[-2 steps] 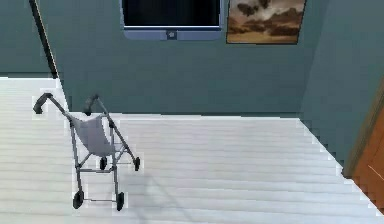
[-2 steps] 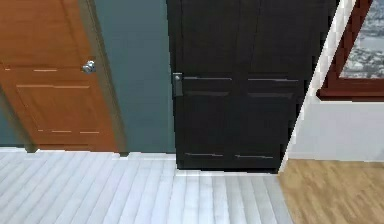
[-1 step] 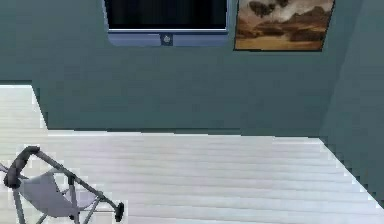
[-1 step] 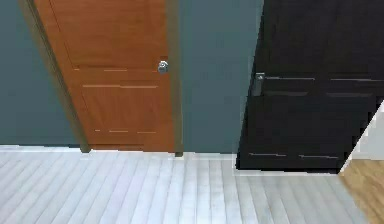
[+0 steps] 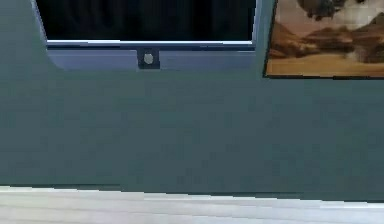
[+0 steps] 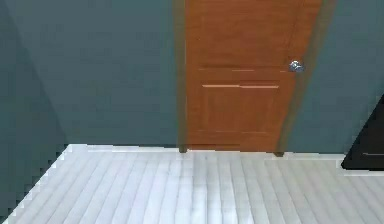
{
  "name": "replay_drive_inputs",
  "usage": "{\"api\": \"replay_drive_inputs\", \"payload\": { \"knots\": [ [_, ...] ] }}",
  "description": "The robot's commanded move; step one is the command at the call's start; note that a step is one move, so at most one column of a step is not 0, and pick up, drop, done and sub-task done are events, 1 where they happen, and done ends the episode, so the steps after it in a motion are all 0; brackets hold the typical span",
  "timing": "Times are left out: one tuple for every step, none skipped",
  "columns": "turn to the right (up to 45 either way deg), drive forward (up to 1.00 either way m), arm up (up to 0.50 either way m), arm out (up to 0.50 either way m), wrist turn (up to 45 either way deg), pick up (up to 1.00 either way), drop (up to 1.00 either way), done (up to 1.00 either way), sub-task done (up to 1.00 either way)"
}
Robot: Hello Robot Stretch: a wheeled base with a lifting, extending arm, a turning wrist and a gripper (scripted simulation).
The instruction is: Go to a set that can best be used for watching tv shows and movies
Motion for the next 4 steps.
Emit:
{"api": "replay_drive_inputs", "payload": {
  "knots": [
    [6.0, 0.0, 0.0, 0.0, 0.0, 0.0, 0.0, 0.0, 0.0],
    [0.0, 0.5, 0.0, 0.0, 0.0, 0.0, 0.0, 0.0, 0.0],
    [-45.0, 0.0, 0.0, 0.0, 0.0, 0.0, 0.0, 0.0, 0.0],
    [-45.0, 0.0, 0.0, 0.0, 0.0, 0.0, 0.0, 0.0, 0.0]
  ]
}}
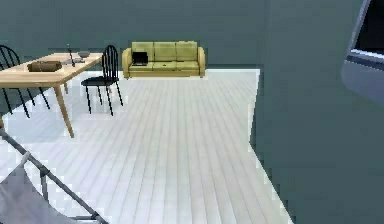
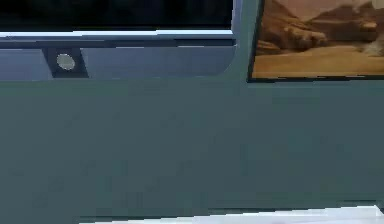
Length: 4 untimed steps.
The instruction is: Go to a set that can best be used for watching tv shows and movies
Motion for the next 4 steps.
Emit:
{"api": "replay_drive_inputs", "payload": {
  "knots": [
    [0.0, 0.4, 0.0, 0.0, 0.0, 0.0, 0.0, 0.0, 0.0],
    [3.0, 0.0, 0.0, 0.0, 0.0, 0.0, 0.0, 0.0, 0.0],
    [0.0, 1.0, 0.0, 0.0, 0.0, 0.0, 0.0, 0.0, 0.0],
    [3.0, 0.0, 0.0, 0.0, 0.0, 0.0, 0.0, 0.0, 0.0]
  ]
}}
